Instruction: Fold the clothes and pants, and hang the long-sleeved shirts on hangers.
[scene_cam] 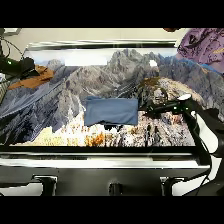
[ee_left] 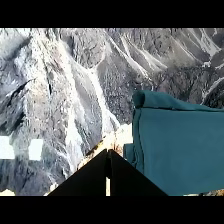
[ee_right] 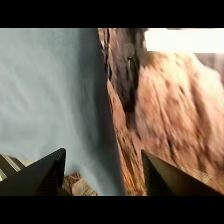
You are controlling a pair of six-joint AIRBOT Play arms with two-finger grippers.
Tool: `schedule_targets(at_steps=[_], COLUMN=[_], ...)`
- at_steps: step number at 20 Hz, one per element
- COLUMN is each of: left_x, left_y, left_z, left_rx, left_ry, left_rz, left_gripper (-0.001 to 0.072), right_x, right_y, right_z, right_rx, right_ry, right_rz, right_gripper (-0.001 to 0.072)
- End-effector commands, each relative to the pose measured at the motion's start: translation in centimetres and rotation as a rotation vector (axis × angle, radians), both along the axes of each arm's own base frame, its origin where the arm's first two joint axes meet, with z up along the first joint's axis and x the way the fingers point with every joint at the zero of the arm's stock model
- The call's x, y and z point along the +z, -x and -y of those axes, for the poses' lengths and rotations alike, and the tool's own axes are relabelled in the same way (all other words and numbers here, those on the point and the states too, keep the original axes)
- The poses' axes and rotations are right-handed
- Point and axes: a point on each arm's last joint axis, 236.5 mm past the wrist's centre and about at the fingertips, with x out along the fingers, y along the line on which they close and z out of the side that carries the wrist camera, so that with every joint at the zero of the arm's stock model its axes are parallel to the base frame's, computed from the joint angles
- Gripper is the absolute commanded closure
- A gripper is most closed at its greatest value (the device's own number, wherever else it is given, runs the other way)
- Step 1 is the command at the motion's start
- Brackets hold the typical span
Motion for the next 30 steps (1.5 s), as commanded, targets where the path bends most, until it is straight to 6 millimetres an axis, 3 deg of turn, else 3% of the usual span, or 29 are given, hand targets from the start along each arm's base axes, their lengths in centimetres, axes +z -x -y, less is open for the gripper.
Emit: schedule_targets(at_steps=[1,2,3,4,5,6,8,10,12,14,18,24,27,30], left_x=[0.0,0.0,0.0,0.0,0.1,0.1,0.1,0.1,0.1,0.1,0.1,0.1,0.1,0.0], left_y=[0.0,-0.1,-0.1,-0.2,-0.3,-0.3,-0.3,-0.3,-0.3,-0.3,-0.3,-0.3,-0.3,-0.2], left_z=[0.0,0.0,-0.1,-0.1,-0.1,-0.1,-0.1,-0.1,-0.1,-0.1,-0.1,-0.1,-0.1,-0.1], left_rx=[0.002,0.003,0.003,0.005,0.006,0.006,0.006,0.006,0.006,0.006,0.006,0.006,0.006,0.004], left_ry=[0.001,0.001,0.001,0.001,0.001,0.001,0.001,0.001,0.001,0.001,0.0,0.0,0.0,0.001], left_rz=[-0.001,0.001,0.003,0.006,0.01,0.011,0.012,0.012,0.012,0.012,0.012,0.012,0.012,0.005], left_gripper=[0.0689,0.0689,0.0689,0.0689,0.0689,0.0689,0.0689,0.0689,0.0689,0.0689,0.0689,0.0689,0.0689,0.0689], right_x=[-1.3,-1.4,-1.4,-1.3,-1.0,-0.2,2.4,5.7,9.8,13.3,17.8,20.8,22.2,24.0], right_y=[-0.5,-0.5,-0.4,-0.3,-0.4,-0.9,-2.9,-6.3,-10.7,-13.9,-16.6,-15.3,-12.9,-10.0], right_z=[-2.1,-2.6,-3.0,-3.3,-3.7,-3.9,-3.3,-1.1,2.8,7.4,16.8,29.6,34.0,36.6], right_rx=[0.0,0.0,0.008,0.015,0.012,-0.009,-0.04,-0.121,-0.26,-0.388,-0.594,-0.876,-0.998,-1.086], right_ry=[0.007,0.01,0.011,0.01,-0.002,-0.026,-0.034,-0.029,-0.019,0.014,0.096,0.17,0.226,0.323], right_rz=[0.017,0.013,0.014,0.015,0.017,0.03,0.093,0.137,0.216,0.287,0.371,0.37,0.345,0.316], right_gripper=[0.0231,0.0234,0.0296,0.0399,0.0587,0.0685,0.0686,0.0686,0.0686,0.0686,0.0686,0.0686,0.0686,0.0686])
